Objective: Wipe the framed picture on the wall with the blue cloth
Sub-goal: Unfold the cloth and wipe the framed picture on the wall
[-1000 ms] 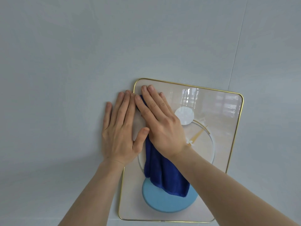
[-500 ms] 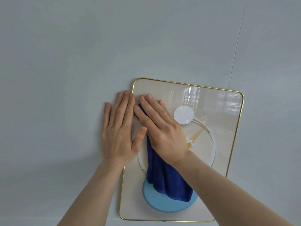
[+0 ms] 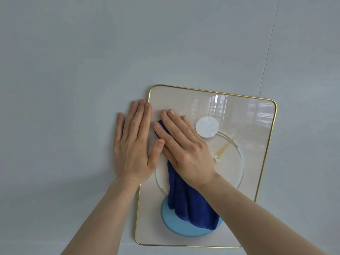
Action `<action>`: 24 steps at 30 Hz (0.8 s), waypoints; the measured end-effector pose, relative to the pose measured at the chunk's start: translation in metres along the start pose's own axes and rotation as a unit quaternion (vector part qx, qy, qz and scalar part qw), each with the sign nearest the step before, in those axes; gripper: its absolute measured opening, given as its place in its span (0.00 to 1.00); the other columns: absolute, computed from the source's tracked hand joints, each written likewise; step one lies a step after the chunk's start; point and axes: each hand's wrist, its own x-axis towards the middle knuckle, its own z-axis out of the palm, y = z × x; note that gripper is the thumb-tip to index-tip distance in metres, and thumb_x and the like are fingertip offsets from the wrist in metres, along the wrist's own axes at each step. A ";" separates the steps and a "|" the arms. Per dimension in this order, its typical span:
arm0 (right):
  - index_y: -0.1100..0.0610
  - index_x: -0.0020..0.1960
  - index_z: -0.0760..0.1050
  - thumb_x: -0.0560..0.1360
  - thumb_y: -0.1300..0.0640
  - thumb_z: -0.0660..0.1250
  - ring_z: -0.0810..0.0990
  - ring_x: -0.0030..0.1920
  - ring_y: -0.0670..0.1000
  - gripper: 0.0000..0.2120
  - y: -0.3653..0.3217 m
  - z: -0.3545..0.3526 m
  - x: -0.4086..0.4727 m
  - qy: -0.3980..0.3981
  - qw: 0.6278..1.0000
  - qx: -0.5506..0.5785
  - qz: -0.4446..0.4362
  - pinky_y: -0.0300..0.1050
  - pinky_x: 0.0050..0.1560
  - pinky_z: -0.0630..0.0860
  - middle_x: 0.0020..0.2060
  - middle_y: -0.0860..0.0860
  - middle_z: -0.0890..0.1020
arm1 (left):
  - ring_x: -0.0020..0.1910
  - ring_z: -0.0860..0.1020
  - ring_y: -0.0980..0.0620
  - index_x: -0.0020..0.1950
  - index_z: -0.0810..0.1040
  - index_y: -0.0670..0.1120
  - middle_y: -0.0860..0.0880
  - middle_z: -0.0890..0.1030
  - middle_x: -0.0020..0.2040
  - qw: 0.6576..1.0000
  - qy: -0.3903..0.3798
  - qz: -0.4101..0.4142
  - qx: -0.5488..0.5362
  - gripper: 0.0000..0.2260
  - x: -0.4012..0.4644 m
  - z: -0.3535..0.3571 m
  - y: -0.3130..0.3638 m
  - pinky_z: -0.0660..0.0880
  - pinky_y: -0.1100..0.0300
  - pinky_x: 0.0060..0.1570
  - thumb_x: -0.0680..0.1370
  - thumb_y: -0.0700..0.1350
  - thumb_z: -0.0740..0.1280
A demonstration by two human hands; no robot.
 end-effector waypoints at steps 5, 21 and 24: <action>0.60 0.72 0.77 0.85 0.53 0.66 0.72 0.77 0.60 0.18 -0.001 -0.001 -0.001 0.002 1.000 -0.007 0.000 0.60 0.77 0.72 0.74 0.60 0.76 | 0.84 0.56 0.50 0.83 0.58 0.41 0.48 0.59 0.83 1.000 0.002 0.002 0.001 0.34 0.000 0.001 -0.001 0.50 0.44 0.83 0.83 0.62 0.44; 0.60 0.75 0.73 0.83 0.70 0.63 0.67 0.80 0.59 0.22 0.004 -0.018 -0.060 -0.059 0.998 -0.010 -0.003 0.60 0.81 0.67 0.77 0.58 0.72 | 0.84 0.56 0.49 0.83 0.58 0.41 0.46 0.60 0.83 1.000 0.004 0.000 0.004 0.34 -0.002 0.002 0.000 0.48 0.47 0.83 0.83 0.61 0.44; 0.60 0.75 0.73 0.86 0.69 0.57 0.67 0.80 0.59 0.20 0.004 -0.027 -0.074 -0.083 0.996 -0.012 -0.005 0.59 0.81 0.65 0.77 0.58 0.72 | 0.84 0.56 0.49 0.83 0.57 0.41 0.45 0.60 0.83 1.000 0.006 0.000 0.007 0.34 -0.002 0.003 0.000 0.48 0.47 0.83 0.83 0.61 0.45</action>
